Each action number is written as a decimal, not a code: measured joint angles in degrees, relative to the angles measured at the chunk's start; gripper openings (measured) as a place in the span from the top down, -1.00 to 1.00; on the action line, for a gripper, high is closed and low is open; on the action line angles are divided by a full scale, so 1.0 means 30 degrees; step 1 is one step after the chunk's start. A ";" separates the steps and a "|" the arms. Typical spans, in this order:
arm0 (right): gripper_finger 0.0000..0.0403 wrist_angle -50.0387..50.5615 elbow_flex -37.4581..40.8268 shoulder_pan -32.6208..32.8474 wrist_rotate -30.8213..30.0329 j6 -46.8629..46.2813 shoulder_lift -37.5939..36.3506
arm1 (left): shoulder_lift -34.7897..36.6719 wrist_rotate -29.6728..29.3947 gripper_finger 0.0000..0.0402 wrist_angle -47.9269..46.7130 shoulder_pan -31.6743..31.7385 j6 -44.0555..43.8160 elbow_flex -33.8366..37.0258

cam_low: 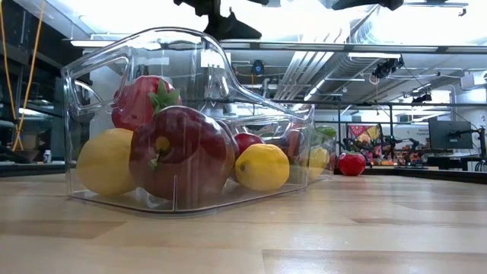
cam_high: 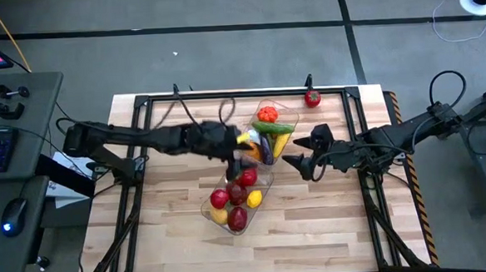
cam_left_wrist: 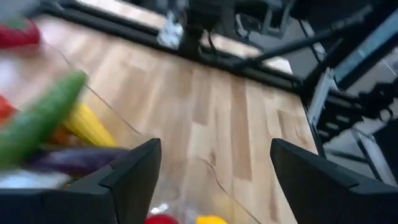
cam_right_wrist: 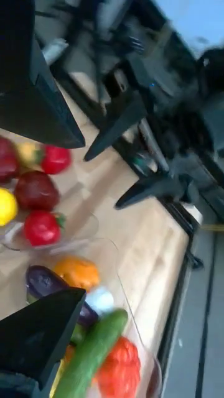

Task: Sort produce into baskets
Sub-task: Put the red tomato into the bottom transparent bin

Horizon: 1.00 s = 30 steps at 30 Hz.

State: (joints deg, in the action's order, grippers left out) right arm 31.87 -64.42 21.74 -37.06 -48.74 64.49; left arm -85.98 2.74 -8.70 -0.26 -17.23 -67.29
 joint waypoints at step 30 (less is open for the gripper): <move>-0.87 0.6725 -0.0007 -1.9843 0.2063 -0.4250 0.4695 | 0.9177 -0.2974 -0.45 -0.8624 0.4085 0.0807 -0.0041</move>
State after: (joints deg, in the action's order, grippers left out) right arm 52.05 -64.45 -37.79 -30.87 -61.49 78.57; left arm -58.45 -6.18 -34.57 12.00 -14.81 -67.42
